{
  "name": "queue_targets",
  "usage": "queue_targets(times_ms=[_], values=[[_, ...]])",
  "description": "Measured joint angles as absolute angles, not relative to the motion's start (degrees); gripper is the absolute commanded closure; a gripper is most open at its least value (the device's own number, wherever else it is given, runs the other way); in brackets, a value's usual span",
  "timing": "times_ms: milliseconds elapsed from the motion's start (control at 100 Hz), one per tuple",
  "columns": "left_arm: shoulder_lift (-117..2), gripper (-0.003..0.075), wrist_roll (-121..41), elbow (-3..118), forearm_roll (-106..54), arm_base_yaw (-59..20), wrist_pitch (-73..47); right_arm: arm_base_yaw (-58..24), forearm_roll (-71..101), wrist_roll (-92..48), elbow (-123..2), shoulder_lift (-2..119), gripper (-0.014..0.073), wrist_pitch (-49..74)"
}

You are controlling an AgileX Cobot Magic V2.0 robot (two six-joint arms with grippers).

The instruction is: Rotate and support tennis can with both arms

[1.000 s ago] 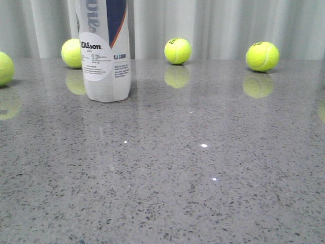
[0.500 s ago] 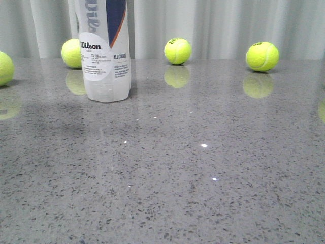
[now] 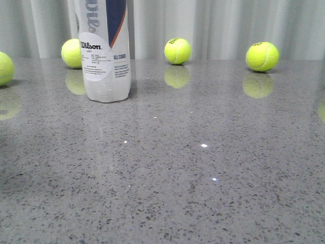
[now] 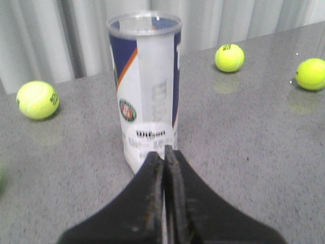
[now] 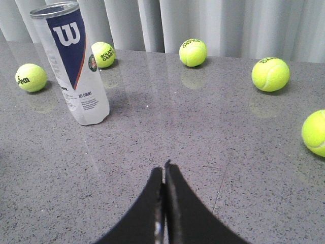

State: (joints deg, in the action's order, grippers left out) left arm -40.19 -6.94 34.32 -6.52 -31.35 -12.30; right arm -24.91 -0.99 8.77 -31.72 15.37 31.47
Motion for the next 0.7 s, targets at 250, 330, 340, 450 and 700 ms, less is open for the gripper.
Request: queue_targets(times_ms=[250, 330, 340, 450, 700], values=[[-32.00, 0.0741, -6.94, 23.21, -6.60, -31.37, -10.60, -24.91, -0.99, 8.77, -31.72, 15.37, 0.0658, 31.47], [-30.66, 0.0741, -6.94, 20.50, -6.60, -31.37, -8.82, -24.91, -0.99, 8.77, -31.72, 15.37, 0.0658, 31.47], [-30.64, 0.0741, -6.94, 20.03, -6.60, -31.37, -8.63, -24.91, -0.99, 8.77, -31.72, 15.37, 0.0658, 31.47], [-30.48, 0.0741, -6.94, 16.34, -6.74, -30.98, -3.13, -24.91, -0.99, 8.77, -31.72, 15.37, 0.0658, 31.47], [-28.39, 0.0741, -6.62, 10.50, -6.88, -23.54, 3.23, -24.91, -0.99, 8.77, -31.72, 15.37, 0.0658, 31.47]])
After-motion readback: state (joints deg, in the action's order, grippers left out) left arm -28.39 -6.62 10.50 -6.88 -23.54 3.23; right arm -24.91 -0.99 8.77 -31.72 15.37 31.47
